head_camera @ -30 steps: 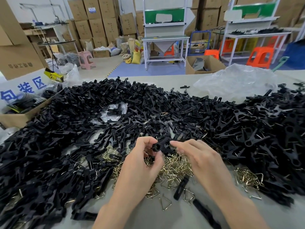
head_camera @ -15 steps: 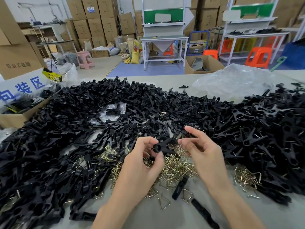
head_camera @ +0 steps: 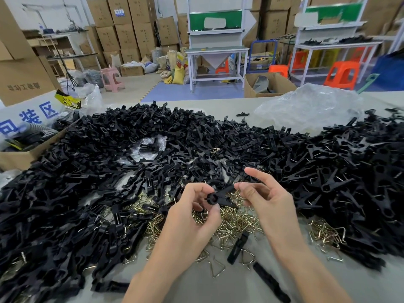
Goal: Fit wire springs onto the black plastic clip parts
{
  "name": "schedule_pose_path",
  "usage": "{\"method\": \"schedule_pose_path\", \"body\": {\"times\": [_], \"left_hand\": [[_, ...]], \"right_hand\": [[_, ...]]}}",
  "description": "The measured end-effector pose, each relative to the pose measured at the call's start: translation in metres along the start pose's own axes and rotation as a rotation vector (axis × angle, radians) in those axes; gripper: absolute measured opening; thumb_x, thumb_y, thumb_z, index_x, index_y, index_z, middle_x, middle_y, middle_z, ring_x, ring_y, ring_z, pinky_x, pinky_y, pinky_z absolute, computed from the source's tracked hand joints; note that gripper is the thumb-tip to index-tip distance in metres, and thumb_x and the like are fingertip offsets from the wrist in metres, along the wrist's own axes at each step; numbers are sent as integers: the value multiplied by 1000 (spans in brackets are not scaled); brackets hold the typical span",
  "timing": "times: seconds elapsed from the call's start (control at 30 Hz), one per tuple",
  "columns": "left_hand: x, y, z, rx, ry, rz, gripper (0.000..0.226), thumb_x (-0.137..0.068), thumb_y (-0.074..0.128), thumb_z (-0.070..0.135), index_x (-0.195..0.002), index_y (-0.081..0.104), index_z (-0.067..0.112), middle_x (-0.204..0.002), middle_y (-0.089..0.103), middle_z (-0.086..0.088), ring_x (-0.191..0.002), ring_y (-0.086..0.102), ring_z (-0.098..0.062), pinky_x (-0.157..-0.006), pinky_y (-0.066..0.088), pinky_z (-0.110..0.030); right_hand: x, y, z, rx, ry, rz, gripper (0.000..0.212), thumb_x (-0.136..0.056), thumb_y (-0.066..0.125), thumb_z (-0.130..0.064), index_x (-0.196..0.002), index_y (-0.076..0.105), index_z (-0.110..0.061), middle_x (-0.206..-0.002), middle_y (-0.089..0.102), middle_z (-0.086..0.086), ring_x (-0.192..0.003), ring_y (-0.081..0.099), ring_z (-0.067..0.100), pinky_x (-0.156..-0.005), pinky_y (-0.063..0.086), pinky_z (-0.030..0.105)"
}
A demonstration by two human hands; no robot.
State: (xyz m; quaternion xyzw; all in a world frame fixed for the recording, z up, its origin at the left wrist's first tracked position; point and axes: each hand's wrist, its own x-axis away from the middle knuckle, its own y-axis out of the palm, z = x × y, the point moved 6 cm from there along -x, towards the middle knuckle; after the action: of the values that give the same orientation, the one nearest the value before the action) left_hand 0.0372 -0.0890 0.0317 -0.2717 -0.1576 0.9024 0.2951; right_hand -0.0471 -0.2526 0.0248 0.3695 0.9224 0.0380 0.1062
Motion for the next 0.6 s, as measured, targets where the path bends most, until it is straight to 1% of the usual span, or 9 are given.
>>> {"method": "schedule_pose_path", "body": {"times": [0.13, 0.23, 0.33, 0.4, 0.5, 0.6], "left_hand": [[0, 6, 3, 45, -16, -31, 24, -86, 60, 45, -108, 51, 46, -98, 67, 16, -89, 58, -9, -72, 43, -12], [0, 6, 3, 53, -45, -26, 22, -87, 61, 44, -107, 51, 47, -98, 67, 18, -89, 58, -8, -74, 44, -12], [0, 4, 0, 80, -80, 8, 22, -90, 66, 34, -107, 54, 42, -96, 69, 16, -88, 60, -9, -75, 45, -13], [-1, 3, 1, 88, -91, 23, 22, -91, 68, 29, -106, 55, 39, -94, 70, 16, -86, 60, -9, -74, 46, -13], [-2, 3, 2, 124, -104, 26, 21, -92, 68, 24, -107, 57, 34, -92, 71, 13, -82, 59, -11, -74, 46, -14], [-2, 4, 4, 215, -115, 17, 20, -92, 66, 23, -104, 58, 36, -90, 72, 8, -79, 58, -16, -73, 46, -15]], "right_hand": [[3, 6, 2, -98, 38, 3, 29, -92, 69, -5, -115, 68, -23, -87, 78, 2, -76, 70, 5, -70, 56, 17], [4, 7, 4, -215, 92, 25, 31, -89, 71, -5, -115, 70, -21, -82, 77, 2, -77, 71, 7, -71, 57, 18], [5, 9, 6, -277, 121, 23, 34, -87, 73, -5, -116, 70, -22, -82, 76, 1, -78, 71, 8, -71, 57, 18], [6, 11, 6, -301, 126, 17, 37, -83, 75, -10, -117, 70, -23, -82, 75, 0, -79, 71, 10, -70, 56, 18], [6, 13, 7, -347, 146, 7, 44, -70, 79, -17, -112, 74, -28, -82, 73, -1, -79, 70, 12, -69, 55, 17], [6, 16, 9, -460, 183, -18, 46, -68, 79, -12, -112, 76, -26, -82, 71, 1, -77, 71, 13, -73, 58, 20]]}}
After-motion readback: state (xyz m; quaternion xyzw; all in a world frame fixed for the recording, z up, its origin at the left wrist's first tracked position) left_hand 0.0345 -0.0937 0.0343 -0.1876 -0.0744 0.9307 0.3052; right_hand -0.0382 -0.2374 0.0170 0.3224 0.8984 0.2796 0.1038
